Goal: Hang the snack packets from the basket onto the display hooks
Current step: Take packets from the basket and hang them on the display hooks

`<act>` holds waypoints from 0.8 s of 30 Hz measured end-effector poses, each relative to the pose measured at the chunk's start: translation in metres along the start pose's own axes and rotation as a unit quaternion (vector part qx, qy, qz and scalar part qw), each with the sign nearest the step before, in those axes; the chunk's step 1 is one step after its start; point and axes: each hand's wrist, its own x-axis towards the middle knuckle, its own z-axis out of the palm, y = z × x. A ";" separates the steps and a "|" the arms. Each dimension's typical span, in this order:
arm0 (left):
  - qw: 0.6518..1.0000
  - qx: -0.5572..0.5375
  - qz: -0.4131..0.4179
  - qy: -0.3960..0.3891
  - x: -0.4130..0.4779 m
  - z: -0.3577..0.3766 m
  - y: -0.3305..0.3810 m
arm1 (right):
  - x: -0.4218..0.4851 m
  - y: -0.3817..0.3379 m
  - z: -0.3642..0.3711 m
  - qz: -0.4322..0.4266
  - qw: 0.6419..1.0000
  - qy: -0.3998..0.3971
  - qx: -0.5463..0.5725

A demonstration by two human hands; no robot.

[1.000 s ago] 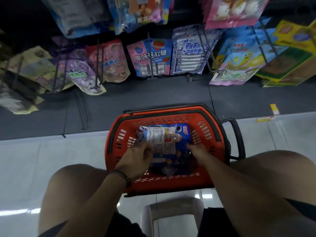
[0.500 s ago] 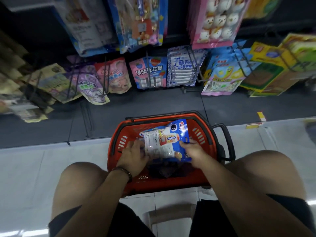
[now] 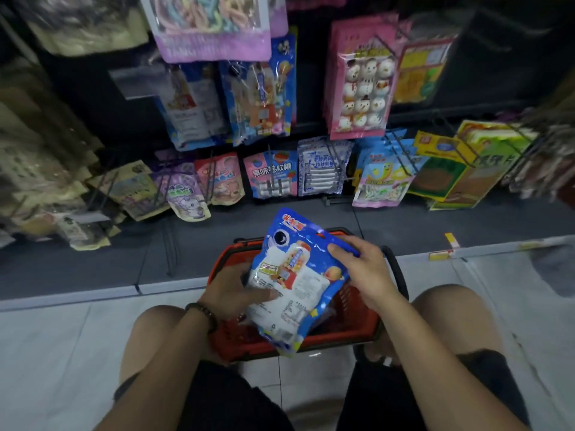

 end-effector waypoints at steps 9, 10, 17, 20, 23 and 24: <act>0.981 -0.149 0.043 0.115 -0.015 0.042 0.022 | -0.062 -0.003 0.030 0.028 0.990 -0.037 0.130; 0.981 -0.138 0.047 0.129 -0.017 0.043 0.023 | -0.061 -0.004 0.029 0.020 0.991 -0.036 0.127; 0.939 -0.202 0.119 0.250 -0.039 0.083 0.058 | -0.074 -0.006 0.056 -0.132 0.989 -0.025 -0.054; 0.915 -0.325 0.084 0.225 -0.032 0.078 0.059 | -0.088 -0.004 0.066 -0.165 0.976 -0.101 -0.103; 0.893 -0.373 0.069 0.241 -0.025 0.058 0.045 | -0.089 -0.009 0.060 -0.157 0.975 -0.124 -0.097; 0.891 -0.388 0.064 0.227 -0.024 0.052 0.042 | -0.084 -0.011 0.057 -0.159 0.979 -0.090 -0.095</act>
